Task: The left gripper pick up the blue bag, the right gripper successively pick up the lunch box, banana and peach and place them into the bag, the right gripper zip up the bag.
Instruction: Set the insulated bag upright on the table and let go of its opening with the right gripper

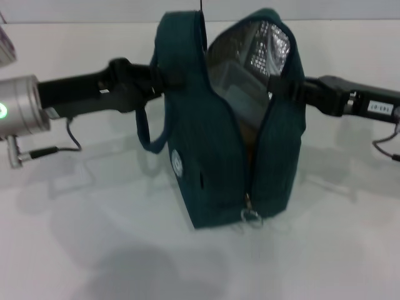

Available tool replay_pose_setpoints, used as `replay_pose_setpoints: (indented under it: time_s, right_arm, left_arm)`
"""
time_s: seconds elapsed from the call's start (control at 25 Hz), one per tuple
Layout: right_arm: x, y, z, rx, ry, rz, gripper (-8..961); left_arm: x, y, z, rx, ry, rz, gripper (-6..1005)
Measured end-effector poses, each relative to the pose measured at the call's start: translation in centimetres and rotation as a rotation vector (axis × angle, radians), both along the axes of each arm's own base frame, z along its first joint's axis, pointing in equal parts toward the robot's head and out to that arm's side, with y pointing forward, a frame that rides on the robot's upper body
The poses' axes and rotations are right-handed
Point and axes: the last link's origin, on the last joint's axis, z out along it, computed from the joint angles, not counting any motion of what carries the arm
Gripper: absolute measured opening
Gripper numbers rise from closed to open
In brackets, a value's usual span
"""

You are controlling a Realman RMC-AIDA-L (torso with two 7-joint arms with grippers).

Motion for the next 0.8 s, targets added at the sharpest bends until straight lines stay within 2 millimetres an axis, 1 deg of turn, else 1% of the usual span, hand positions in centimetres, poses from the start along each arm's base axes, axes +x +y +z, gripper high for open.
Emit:
replay_pose_setpoints:
  time_s: [0.12,0.24,0.44,0.6,0.68,0.8]
  right_arm:
    - [0.3,-0.9,-0.4,-0.032,0.008,0.010,69]
    - [0.6,-1.6,-0.9,-0.055,0.006,0.012,64]
    - [1.6,-1.8,-1.0,-0.039,0.005,-0.016,61]
    - [2.6,-1.6,-0.1,0.004,0.019,-0.057,62]
    - [2.8,-1.6,0.4,0.019,0.025,-0.063,62]
    - [2.8,-1.5,0.4,0.022,0.025,-0.068,60]
  left_arm:
    - [-0.3,-0.4,-1.4,-0.024,0.013,0.020,41]
    - [-0.6,-0.7,-2.0,-0.030,0.018,0.030,41]
    - [-1.0,-1.2,-1.9,-0.033,0.018,0.035,41]
    - [-1.1,-1.6,-1.6,-0.044,0.011,0.019,41]
    - [-1.2,-1.7,-1.5,-0.042,0.010,0.012,41]
    - [-1.2,-1.9,-1.9,-0.039,0.008,0.008,41]
